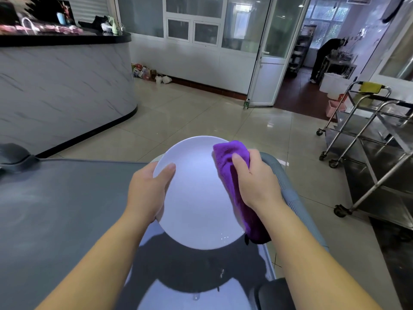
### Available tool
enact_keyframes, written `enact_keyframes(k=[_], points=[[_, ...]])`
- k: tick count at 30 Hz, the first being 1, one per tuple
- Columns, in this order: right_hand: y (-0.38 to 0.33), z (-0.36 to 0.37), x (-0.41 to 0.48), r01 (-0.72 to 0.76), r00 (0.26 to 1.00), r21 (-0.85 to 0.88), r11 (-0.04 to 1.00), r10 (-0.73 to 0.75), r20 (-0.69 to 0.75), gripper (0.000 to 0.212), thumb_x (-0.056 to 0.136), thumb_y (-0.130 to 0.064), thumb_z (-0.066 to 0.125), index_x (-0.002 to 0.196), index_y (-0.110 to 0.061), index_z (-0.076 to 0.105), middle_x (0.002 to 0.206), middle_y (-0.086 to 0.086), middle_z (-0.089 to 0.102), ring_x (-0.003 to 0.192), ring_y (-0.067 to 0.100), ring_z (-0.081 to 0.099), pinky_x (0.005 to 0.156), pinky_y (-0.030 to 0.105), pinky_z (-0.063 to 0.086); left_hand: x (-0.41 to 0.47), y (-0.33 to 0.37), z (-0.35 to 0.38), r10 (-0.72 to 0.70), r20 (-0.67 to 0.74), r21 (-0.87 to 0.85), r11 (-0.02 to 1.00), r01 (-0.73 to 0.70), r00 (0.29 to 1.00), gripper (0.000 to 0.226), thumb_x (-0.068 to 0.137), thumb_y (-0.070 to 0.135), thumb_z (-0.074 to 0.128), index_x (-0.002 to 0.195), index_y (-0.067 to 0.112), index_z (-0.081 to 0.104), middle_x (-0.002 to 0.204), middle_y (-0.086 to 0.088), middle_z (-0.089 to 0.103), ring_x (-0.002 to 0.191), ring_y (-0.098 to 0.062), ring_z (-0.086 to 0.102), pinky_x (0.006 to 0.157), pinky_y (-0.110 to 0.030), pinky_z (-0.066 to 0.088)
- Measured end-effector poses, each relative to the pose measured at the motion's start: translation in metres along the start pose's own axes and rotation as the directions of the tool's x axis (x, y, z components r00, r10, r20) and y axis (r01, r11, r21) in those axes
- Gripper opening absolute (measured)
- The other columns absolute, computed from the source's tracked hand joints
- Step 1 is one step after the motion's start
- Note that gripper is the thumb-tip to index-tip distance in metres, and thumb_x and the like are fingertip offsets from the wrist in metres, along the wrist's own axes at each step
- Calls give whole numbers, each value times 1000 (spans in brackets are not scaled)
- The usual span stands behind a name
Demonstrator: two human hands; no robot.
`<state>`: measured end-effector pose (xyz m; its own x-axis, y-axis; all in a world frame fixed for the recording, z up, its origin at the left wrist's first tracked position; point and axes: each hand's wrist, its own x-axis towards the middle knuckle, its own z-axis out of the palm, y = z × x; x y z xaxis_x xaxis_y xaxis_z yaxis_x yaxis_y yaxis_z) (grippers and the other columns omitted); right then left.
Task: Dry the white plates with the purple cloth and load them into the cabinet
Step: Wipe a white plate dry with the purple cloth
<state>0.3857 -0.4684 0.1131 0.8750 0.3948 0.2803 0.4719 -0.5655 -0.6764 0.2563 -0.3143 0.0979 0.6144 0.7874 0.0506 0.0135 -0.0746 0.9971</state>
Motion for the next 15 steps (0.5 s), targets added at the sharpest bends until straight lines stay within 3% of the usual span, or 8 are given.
enact_keyframes(k=[2,5,7,9,12,15], points=[[-9,2,1,-4,999,-3,1000,3,-51,41,94,-60,34,95,-21,45,88,2,63,86,28,56,69,38,41,-2,2,-2,42,-31,-20,999,-43,999,15,92,26,60,82,25,71,78,3,74,75,-25,69,68,-39,54],[-16,7,0,-64,986,91,994,77,-150,39,93,-61,40,94,-23,48,81,-1,61,81,25,55,67,36,41,-6,5,-3,91,-119,-82,991,-101,989,19,93,24,59,79,16,69,78,-6,71,70,-23,64,65,-36,53],[-20,20,-7,-122,964,282,952,182,-196,36,93,-57,46,96,-21,52,81,-7,60,81,21,56,64,32,40,-6,5,-3,68,-191,-185,977,-104,979,18,95,25,58,81,21,69,77,3,71,73,-20,66,68,-36,53],[-23,42,-19,-168,934,519,838,304,-187,33,93,-50,52,97,-17,54,80,-9,60,77,15,58,59,23,40,-5,6,-4,27,-231,-296,950,-97,973,18,96,28,56,83,28,69,80,8,73,80,-19,69,73,-39,57],[-25,58,-26,-194,914,620,760,369,-167,29,94,-43,55,93,-14,54,77,-9,60,70,7,56,51,8,36,1,4,-15,32,-160,-301,950,-80,987,14,92,34,58,81,31,67,85,8,73,83,-19,69,74,-42,55],[-21,43,-12,-155,944,532,832,283,-168,30,92,-42,58,86,-13,56,71,-8,57,63,5,52,51,12,37,11,1,-34,28,47,-228,973,-17,999,22,75,34,60,87,16,66,82,0,71,76,-23,66,64,-38,52]])
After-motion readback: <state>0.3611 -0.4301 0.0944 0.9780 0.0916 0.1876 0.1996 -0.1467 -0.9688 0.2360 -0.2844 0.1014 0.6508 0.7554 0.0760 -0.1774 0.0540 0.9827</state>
